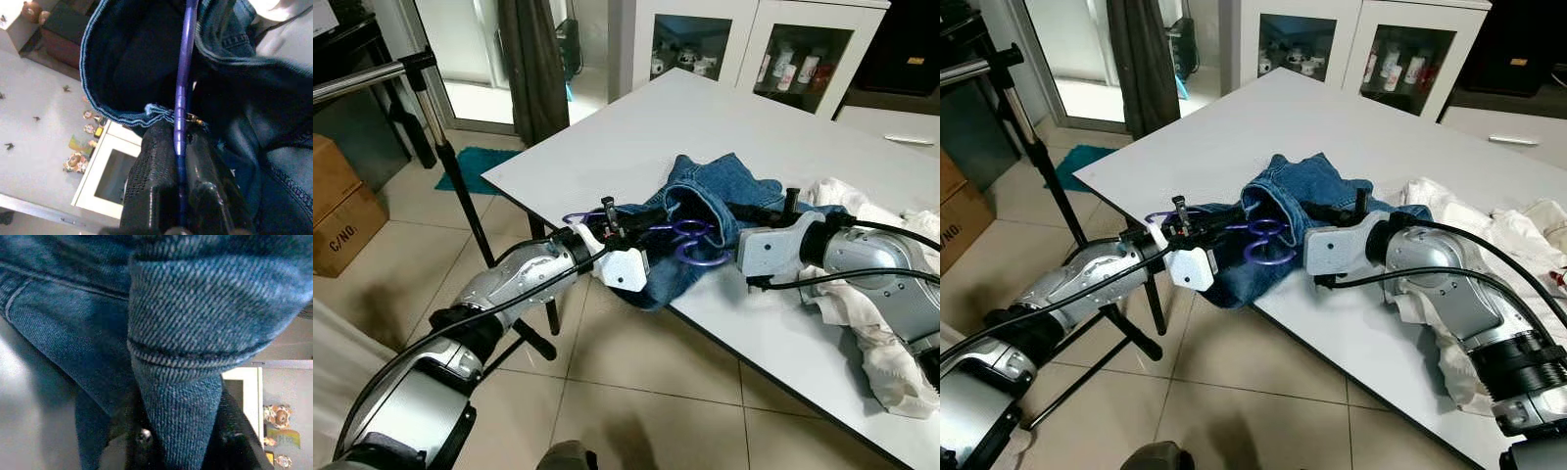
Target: Hang hanger
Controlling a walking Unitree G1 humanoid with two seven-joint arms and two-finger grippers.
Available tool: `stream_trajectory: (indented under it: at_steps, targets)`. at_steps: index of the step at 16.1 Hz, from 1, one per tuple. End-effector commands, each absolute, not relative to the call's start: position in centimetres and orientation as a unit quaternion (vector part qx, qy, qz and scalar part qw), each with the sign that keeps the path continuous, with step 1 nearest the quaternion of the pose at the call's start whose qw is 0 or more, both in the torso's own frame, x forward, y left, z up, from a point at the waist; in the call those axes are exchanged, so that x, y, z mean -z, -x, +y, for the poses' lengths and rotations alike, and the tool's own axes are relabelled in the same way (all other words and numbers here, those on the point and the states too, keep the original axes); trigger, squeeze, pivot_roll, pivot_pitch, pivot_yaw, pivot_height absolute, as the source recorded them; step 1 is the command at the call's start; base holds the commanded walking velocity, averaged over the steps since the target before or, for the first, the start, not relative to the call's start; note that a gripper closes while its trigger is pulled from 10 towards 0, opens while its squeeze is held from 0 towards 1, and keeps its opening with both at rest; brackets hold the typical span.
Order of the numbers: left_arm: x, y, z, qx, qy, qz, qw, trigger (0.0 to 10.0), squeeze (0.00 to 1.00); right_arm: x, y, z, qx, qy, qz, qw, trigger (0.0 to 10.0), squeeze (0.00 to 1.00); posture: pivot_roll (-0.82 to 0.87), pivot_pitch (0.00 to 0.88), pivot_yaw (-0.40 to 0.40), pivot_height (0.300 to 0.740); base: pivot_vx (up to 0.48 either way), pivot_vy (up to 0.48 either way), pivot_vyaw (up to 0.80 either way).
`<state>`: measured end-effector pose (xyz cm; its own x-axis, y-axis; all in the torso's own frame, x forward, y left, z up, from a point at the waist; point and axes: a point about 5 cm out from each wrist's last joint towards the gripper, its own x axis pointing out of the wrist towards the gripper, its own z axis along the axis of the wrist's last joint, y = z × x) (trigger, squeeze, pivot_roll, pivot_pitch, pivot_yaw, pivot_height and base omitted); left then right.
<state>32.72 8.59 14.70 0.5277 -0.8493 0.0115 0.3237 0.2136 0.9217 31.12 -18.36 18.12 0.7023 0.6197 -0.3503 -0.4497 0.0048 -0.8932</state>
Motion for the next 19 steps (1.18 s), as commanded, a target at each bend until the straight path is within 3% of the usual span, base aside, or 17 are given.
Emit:
stream_trajectory:
  at_steps: [1,2,3,7,8,13,15,19]
  targets:
    - [-15.4,-33.2,8.7,0.385,-0.472,-0.274,0.744,10.0,0.12,-17.8,-31.1,-18.7,-0.373,0.58,-0.071,0.721,0.0,0.0,0.19,0.0,-0.007,0.74,0.0,0.0,0.0]
    - [-15.4,-33.2,8.8,0.381,-0.47,-0.272,0.748,10.0,0.12,-17.6,-31.1,-18.8,-0.37,0.575,-0.071,0.726,0.0,0.0,0.19,0.0,-0.007,0.74,0.0,0.0,0.0]
    - [-15.4,-33.1,8.9,0.382,-0.458,-0.27,0.756,10.0,1.0,-17.5,-31.1,-18.9,-0.365,0.571,-0.073,0.732,0.0,0.0,0.19,0.0,-0.007,0.74,0.0,0.0,0.0]
    - [-15.9,-33.3,8.9,0.365,-0.471,-0.283,0.751,10.0,1.0,-17.5,-31.1,-19.0,-0.357,0.567,-0.081,0.738,0.0,0.0,0.19,0.0,-0.007,0.74,0.0,0.0,0.0]
    - [-16.0,-33.3,8.9,0.364,-0.474,-0.287,0.749,10.0,0.0,-17.5,-31.1,-19.0,-0.356,0.567,-0.082,0.738,0.0,0.0,0.18,0.0,-0.006,0.74,0.0,0.0,0.0]
    - [-16.9,-33.2,10.1,0.346,-0.476,-0.306,0.748,10.0,0.0,-17.4,-31.3,-19.7,-0.343,0.567,-0.078,0.745,0.0,0.0,0.18,0.0,-0.01,0.74,0.0,0.0,0.0]
    - [-16.5,-33.0,12.5,0.331,-0.488,-0.286,0.756,10.0,0.0,-17.4,-31.8,-20.7,-0.321,0.57,-0.07,0.753,0.0,0.0,0.19,0.0,-0.015,0.74,0.0,0.0,0.0]
    - [-16.4,-32.9,14.0,0.315,-0.494,-0.272,0.764,10.0,0.0,-17.4,-32.0,-21.0,-0.313,0.573,-0.068,0.754,0.0,0.0,0.2,0.0,-0.018,0.74,0.0,0.0,0.0]
